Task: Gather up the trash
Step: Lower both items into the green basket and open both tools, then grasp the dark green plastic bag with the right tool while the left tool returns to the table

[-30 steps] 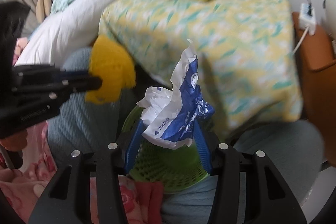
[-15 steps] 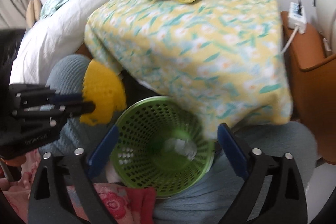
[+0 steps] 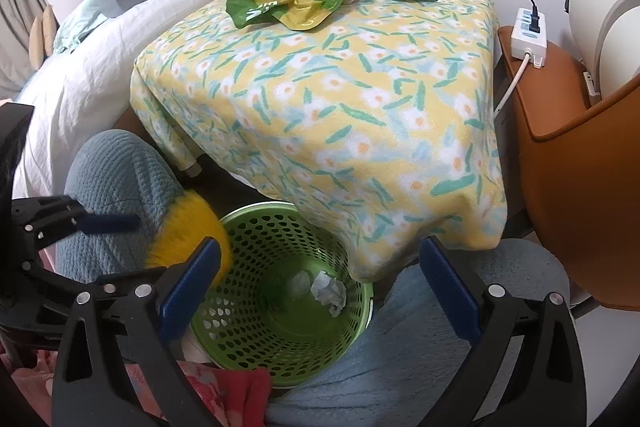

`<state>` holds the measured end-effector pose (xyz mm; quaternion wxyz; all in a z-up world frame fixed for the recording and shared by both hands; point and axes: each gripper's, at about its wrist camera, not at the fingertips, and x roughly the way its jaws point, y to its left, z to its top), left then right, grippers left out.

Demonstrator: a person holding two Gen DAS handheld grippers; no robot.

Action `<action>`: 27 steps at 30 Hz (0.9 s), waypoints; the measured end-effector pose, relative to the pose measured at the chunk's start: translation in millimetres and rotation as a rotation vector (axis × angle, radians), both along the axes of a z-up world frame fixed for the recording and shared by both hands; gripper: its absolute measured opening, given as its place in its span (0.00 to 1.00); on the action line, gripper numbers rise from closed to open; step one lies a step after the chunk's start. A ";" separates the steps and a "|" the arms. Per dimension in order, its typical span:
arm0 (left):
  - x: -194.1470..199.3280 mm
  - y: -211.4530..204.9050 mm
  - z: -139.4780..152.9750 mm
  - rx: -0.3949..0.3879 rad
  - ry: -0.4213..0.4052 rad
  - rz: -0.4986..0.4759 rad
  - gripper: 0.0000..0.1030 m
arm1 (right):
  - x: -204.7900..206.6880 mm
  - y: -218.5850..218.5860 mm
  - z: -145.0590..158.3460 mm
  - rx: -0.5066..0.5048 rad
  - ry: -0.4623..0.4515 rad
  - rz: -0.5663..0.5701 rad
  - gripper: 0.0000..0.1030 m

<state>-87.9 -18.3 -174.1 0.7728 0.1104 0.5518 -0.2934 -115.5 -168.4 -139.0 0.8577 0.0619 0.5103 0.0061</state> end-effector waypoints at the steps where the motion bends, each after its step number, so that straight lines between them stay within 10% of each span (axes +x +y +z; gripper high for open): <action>1: 0.6 1.2 1.7 -0.006 -0.002 0.005 0.72 | 0.2 -0.6 -0.3 0.000 0.000 -0.003 0.96; 11: 8.4 11.7 26.8 -0.006 -0.149 0.080 0.92 | 1.9 -4.4 0.5 0.000 -0.001 -0.018 0.96; 27: 38.7 24.5 47.2 -0.031 -0.199 0.174 0.92 | 29.8 -11.7 25.0 0.015 -0.083 -0.016 0.96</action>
